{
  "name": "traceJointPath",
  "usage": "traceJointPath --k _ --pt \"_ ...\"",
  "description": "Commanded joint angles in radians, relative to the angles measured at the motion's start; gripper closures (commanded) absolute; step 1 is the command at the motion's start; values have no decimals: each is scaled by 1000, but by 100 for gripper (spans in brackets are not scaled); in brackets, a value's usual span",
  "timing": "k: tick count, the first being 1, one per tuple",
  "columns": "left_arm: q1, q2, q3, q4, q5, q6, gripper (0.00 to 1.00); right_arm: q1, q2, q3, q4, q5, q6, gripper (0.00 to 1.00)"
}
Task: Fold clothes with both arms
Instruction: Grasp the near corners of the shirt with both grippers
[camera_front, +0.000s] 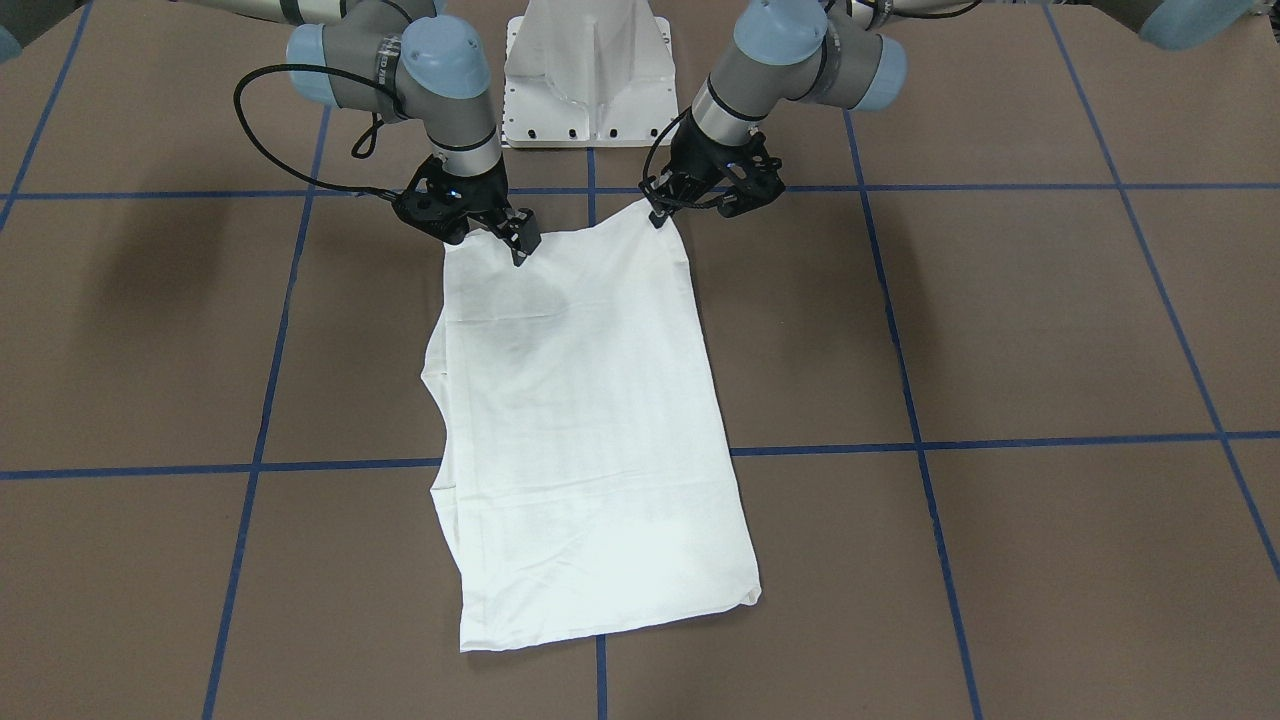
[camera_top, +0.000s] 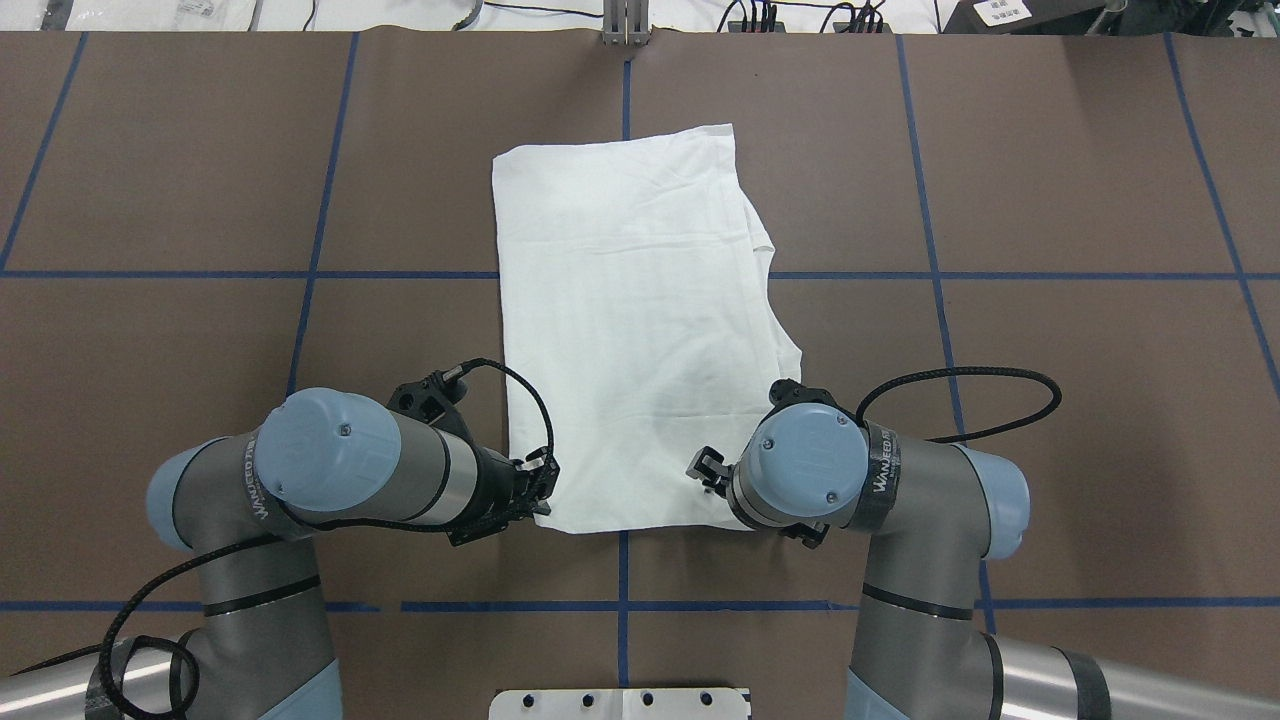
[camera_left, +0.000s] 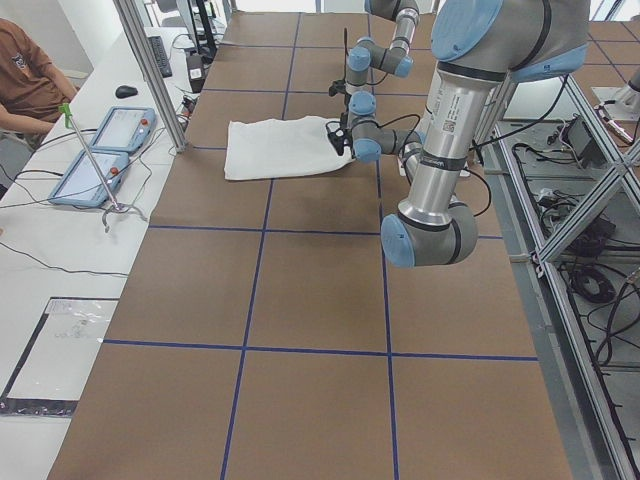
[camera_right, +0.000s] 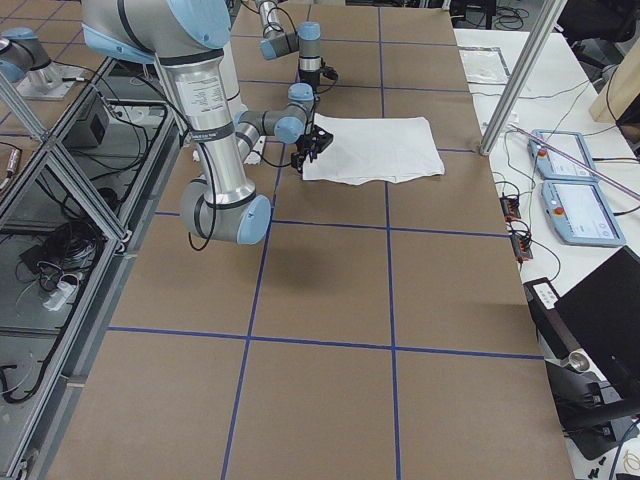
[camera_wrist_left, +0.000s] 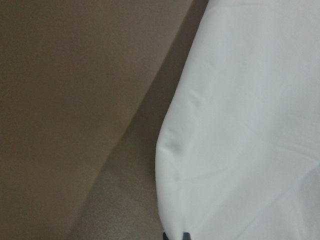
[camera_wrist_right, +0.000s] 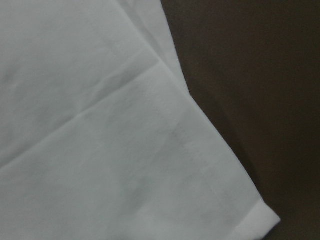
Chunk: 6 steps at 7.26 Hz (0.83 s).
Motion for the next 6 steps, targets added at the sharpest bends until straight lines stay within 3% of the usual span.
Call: traceJointPath --k 1,6 --pt "1 -2 1 0 0 0 100 -1 -3 8 -38 0 2 0" --pt "-8 1 3 0 2 2 100 -19 -3 5 -42 -1 5 2"
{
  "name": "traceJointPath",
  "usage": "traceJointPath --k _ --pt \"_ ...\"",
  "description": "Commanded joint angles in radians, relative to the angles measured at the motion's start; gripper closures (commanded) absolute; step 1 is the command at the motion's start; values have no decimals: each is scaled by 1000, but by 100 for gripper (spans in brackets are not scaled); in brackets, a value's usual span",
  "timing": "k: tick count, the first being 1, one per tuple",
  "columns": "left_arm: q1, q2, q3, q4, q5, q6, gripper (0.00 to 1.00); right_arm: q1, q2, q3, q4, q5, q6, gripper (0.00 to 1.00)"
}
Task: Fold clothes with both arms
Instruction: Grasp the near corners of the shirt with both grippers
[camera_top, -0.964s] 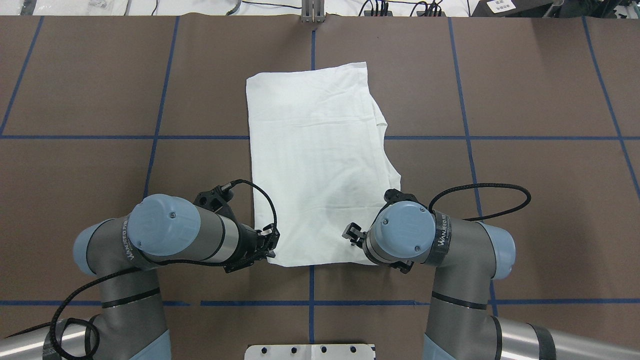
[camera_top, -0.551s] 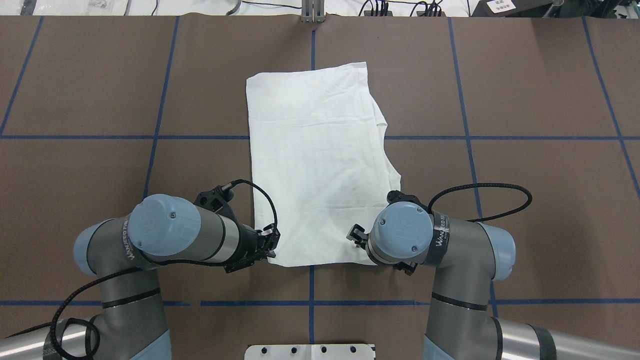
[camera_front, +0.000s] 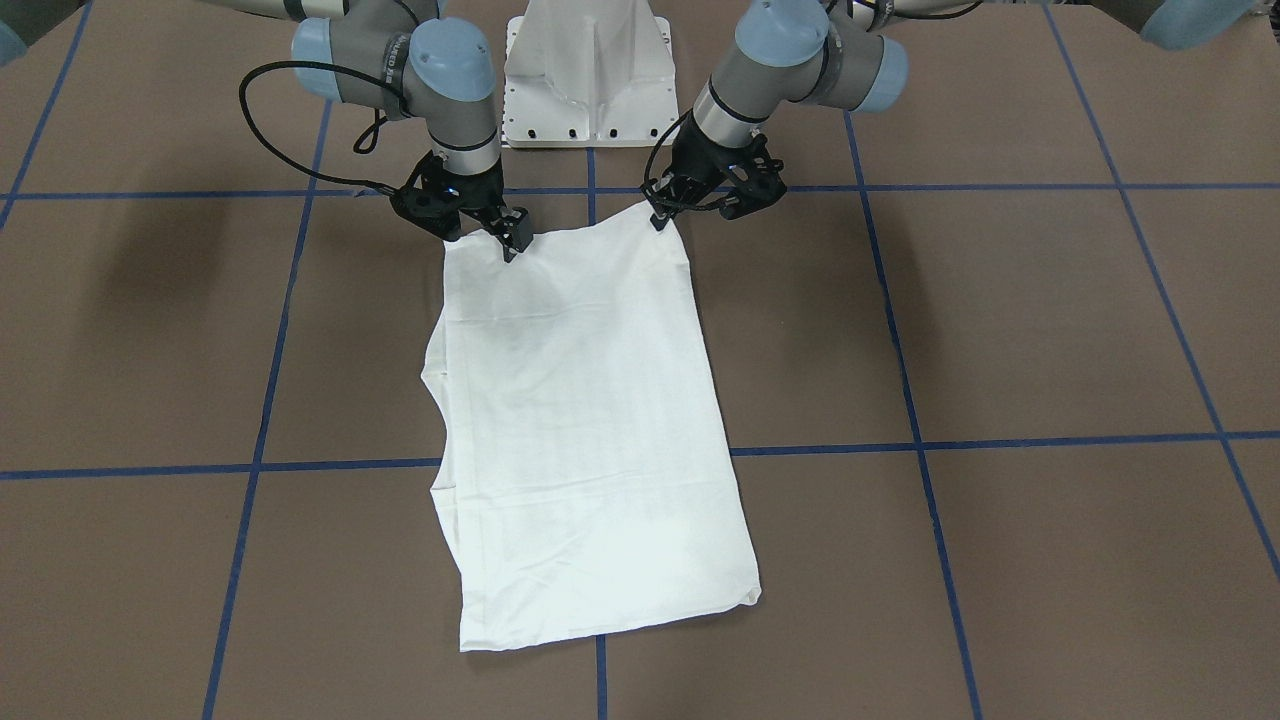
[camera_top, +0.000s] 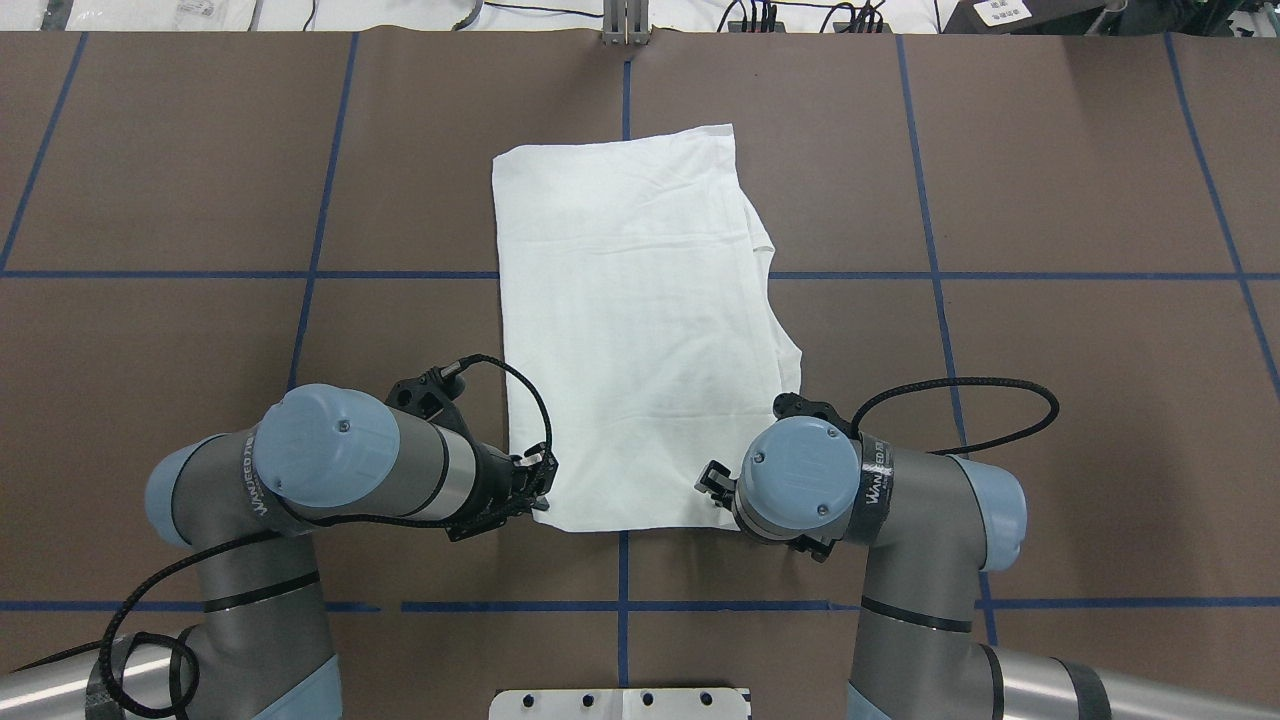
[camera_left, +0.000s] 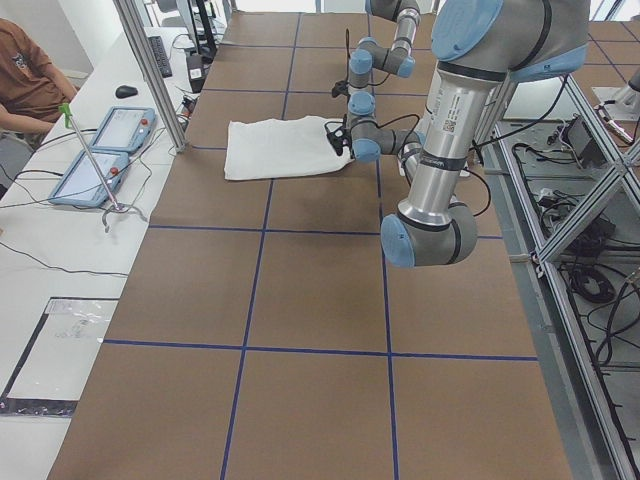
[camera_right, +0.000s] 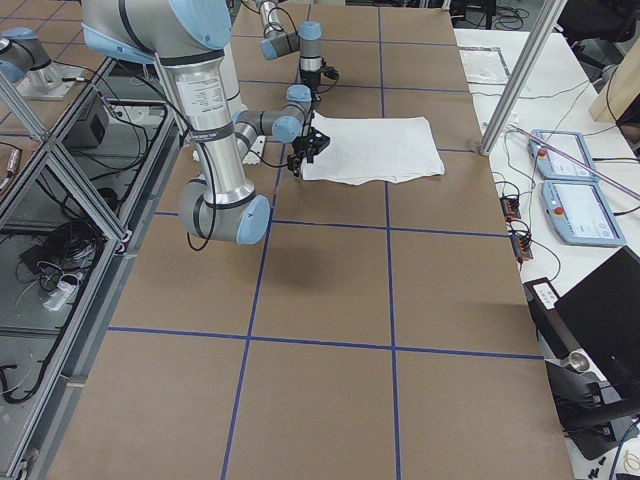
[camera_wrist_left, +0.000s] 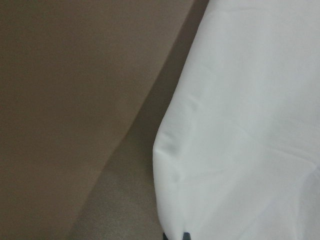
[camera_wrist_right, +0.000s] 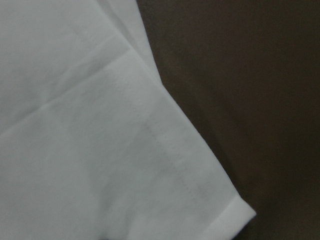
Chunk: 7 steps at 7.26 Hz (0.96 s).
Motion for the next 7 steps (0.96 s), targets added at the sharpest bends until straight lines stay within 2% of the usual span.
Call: traceJointPath --k 1,2,3,5,6,7 --pt "-2 1 1 0 0 -1 100 0 5 2 0 0 0 21" --pt "-2 1 1 0 0 -1 100 0 5 3 0 0 0 47" --pt "-2 1 1 0 0 -1 100 -1 3 3 0 0 -1 67" --pt "-2 1 7 0 3 1 100 -1 3 3 -1 0 -1 90" --pt "-2 1 10 0 3 1 100 -3 3 2 -1 1 -3 98" --pt "-2 1 11 0 5 1 100 2 8 3 -1 1 -3 100"
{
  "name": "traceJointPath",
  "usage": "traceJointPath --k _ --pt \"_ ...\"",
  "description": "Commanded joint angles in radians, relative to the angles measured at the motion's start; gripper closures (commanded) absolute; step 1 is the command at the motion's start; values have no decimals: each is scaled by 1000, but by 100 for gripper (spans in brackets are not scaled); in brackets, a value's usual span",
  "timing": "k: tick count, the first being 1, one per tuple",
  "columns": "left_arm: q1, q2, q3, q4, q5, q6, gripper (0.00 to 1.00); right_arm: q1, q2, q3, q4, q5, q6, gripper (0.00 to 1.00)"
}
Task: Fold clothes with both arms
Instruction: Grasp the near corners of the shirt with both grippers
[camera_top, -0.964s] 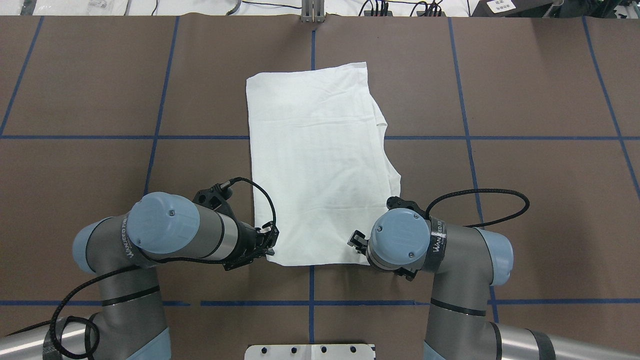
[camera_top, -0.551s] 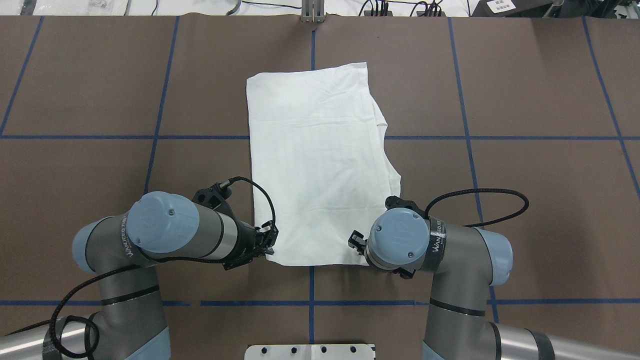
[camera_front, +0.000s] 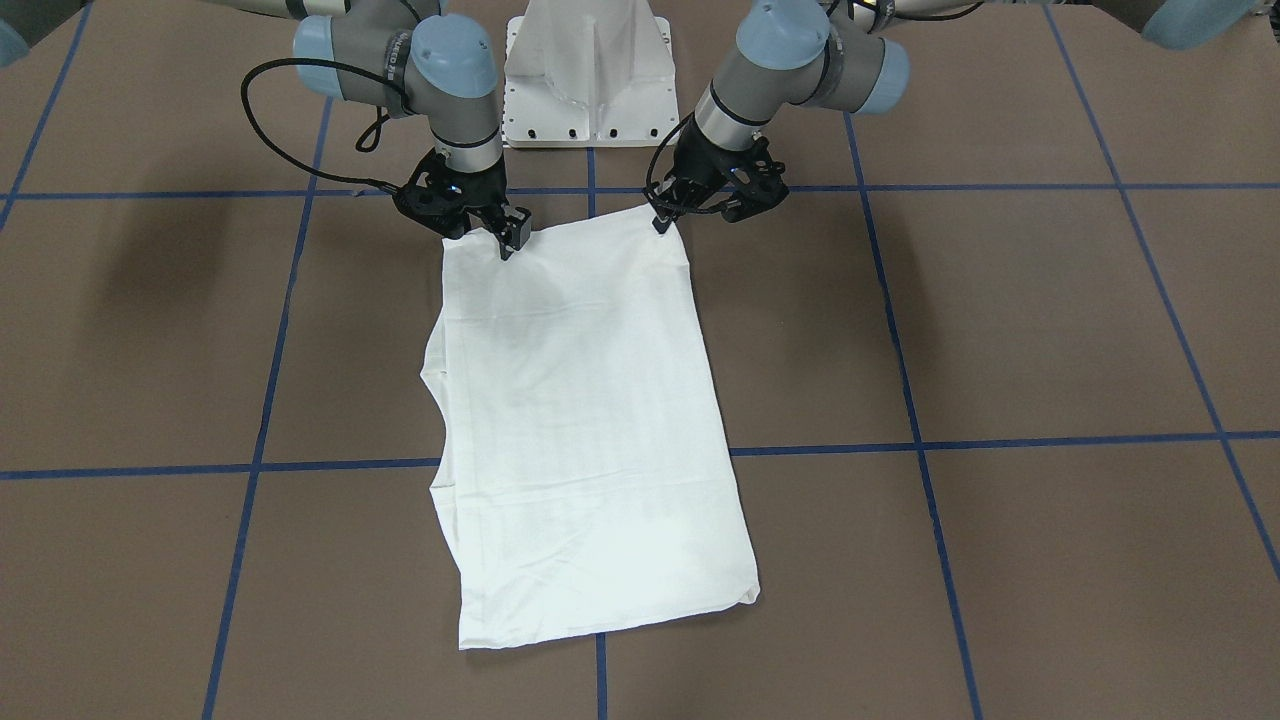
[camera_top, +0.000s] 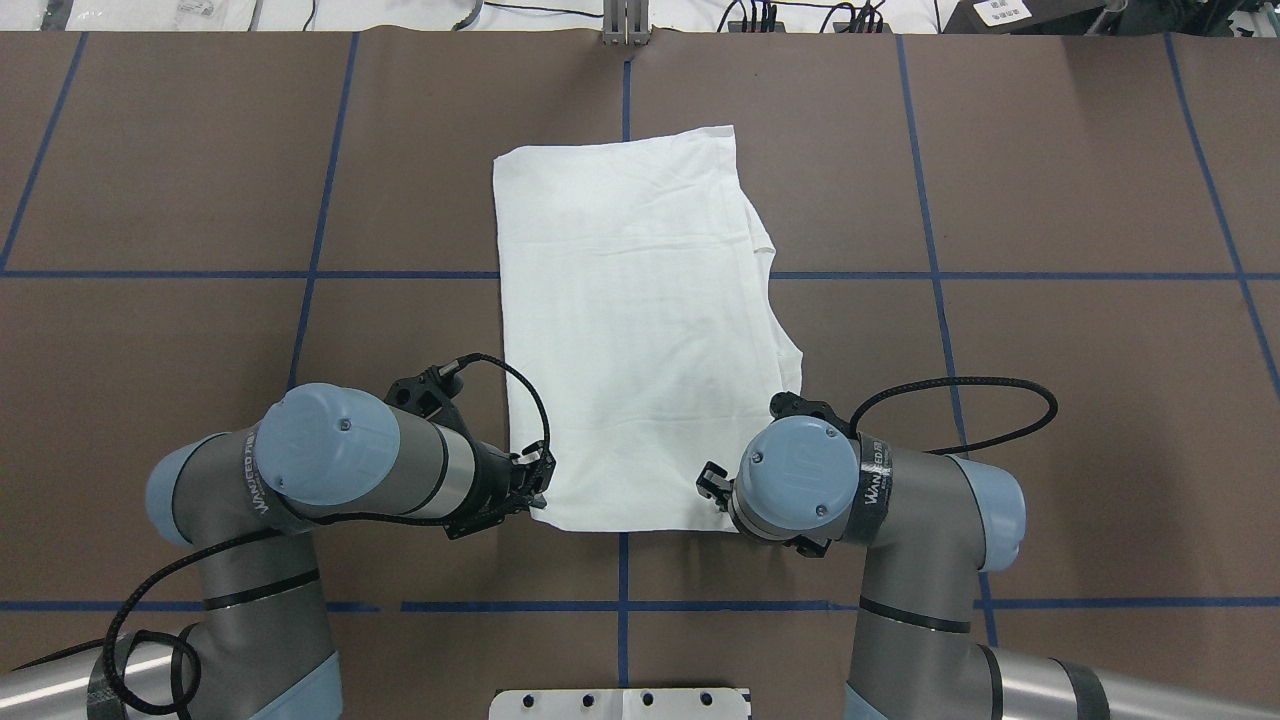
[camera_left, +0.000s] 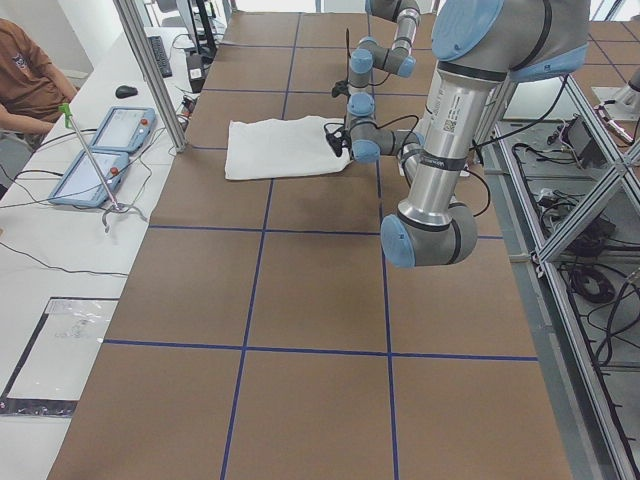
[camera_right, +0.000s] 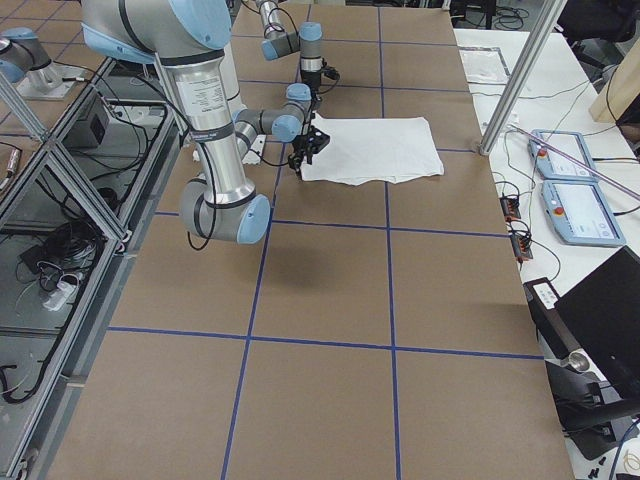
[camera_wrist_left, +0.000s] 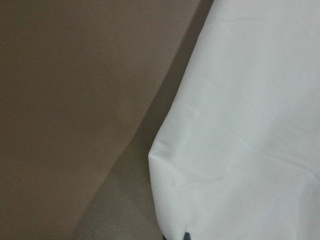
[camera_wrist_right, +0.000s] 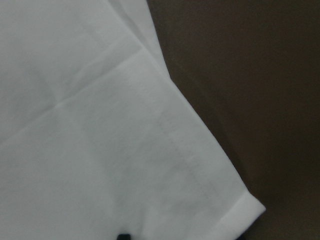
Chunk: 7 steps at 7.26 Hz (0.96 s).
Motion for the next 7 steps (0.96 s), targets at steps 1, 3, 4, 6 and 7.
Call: traceJointPath --k 1,3,4,6,7 --pt "0 0 4 0 1 0 100 9 10 2 -1 2 -1 100" --pt "0 0 4 0 1 0 100 12 11 5 -13 3 -1 100" --pt "0 0 4 0 1 0 100 12 14 5 -15 3 -1 100" --pt "0 0 3 0 1 0 100 12 16 7 -15 5 -1 100" --pt "0 0 3 2 1 0 100 12 16 11 -15 5 -1 100"
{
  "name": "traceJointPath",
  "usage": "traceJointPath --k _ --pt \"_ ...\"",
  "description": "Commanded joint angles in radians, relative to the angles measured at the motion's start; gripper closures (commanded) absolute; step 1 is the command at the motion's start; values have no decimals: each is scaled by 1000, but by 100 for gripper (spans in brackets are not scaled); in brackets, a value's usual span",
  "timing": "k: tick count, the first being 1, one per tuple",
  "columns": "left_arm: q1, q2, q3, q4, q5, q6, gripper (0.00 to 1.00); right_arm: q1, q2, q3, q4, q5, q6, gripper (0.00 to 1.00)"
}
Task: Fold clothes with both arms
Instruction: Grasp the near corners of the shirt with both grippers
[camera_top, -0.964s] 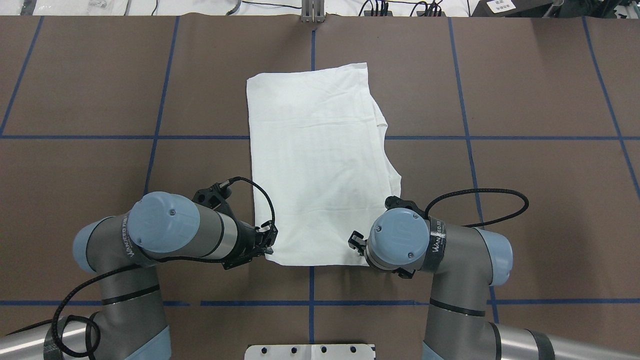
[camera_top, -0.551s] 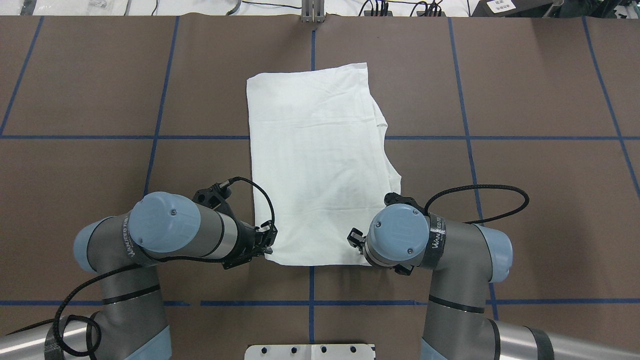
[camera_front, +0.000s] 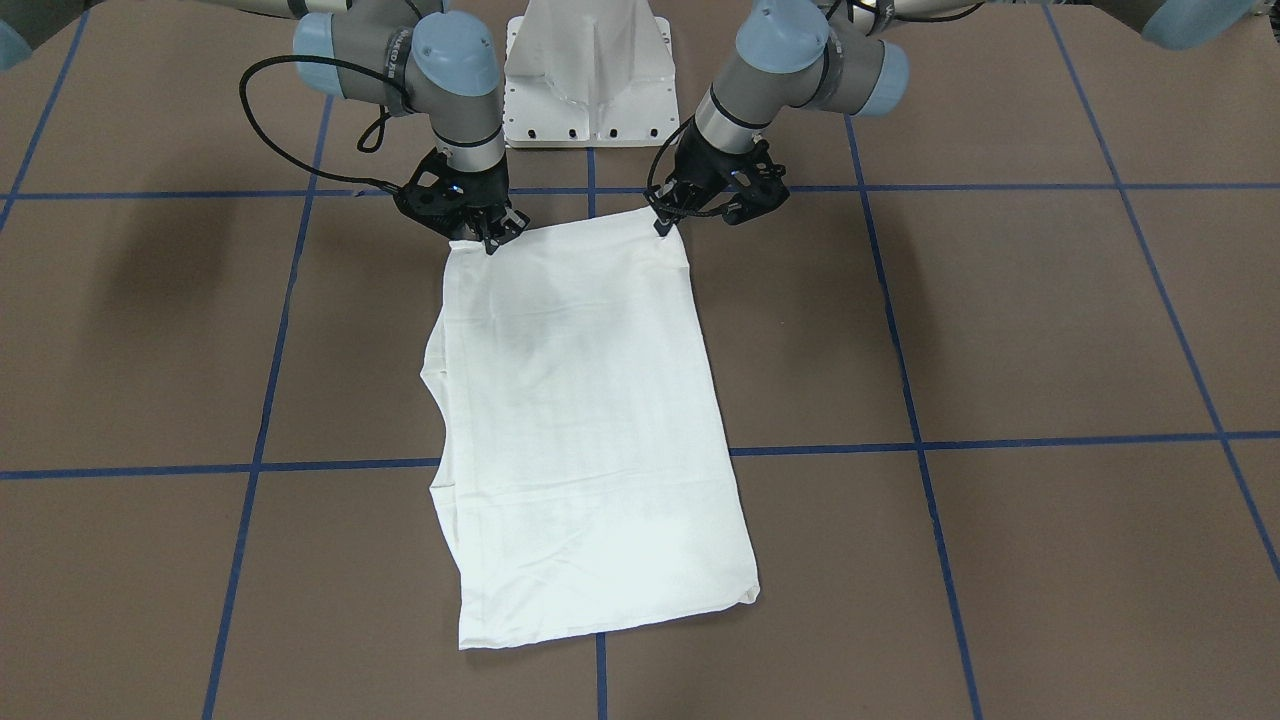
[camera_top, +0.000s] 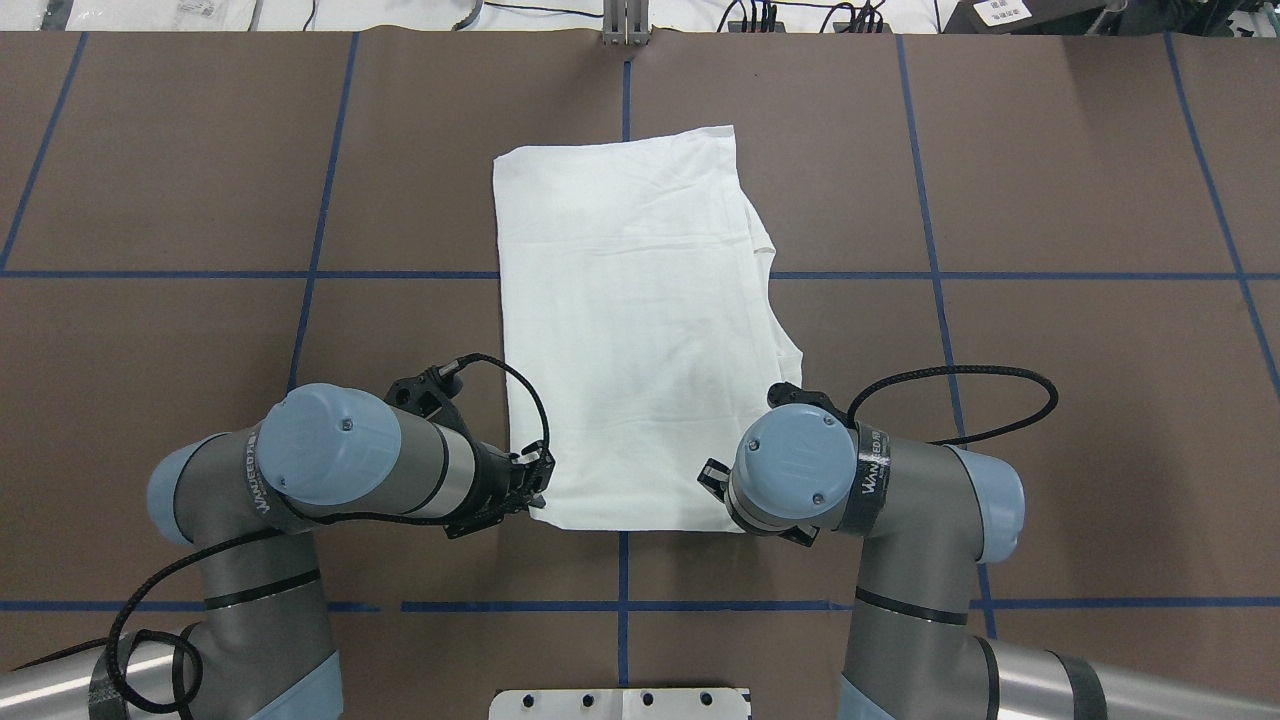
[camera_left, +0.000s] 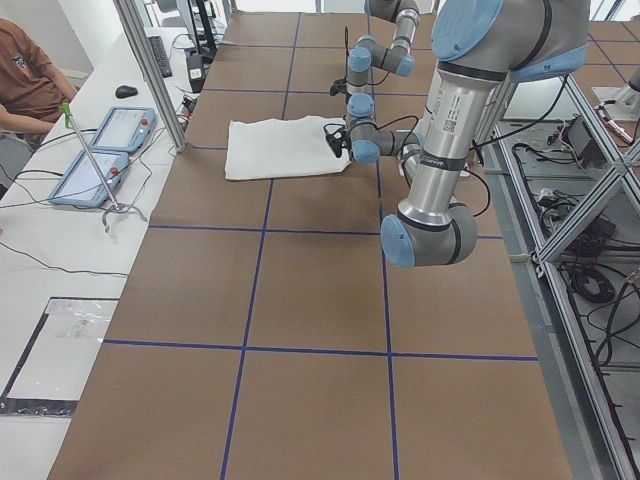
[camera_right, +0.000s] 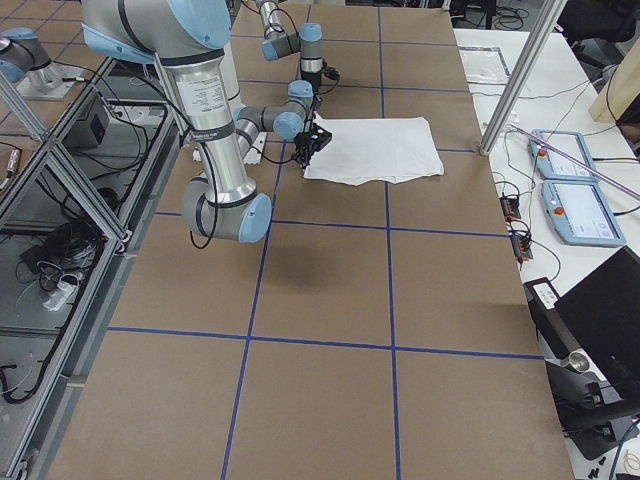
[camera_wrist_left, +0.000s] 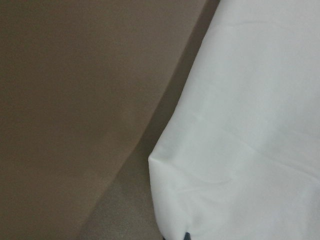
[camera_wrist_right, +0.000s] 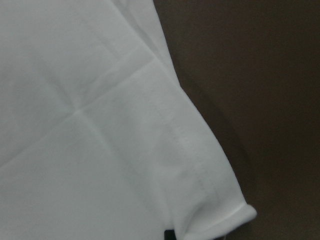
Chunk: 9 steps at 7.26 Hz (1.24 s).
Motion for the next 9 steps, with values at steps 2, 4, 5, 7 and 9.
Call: traceJointPath --k 2,4,5,7,9 --pt "0 -3 -20 16 -2 0 100 9 -1 59 -41 4 3 100" --pt "12 5 -95 94 -3 0 100 11 -18 142 -48 10 23 100" --pt "26 6 -135 101 -3 -2 100 -9 -27 174 -48 23 35 100" --pt "110 40 -253 168 0 -12 100 -35 -91 319 -49 138 49 100" --pt "172 115 -412 265 2 -15 100 -50 -148 438 -118 259 51 100"
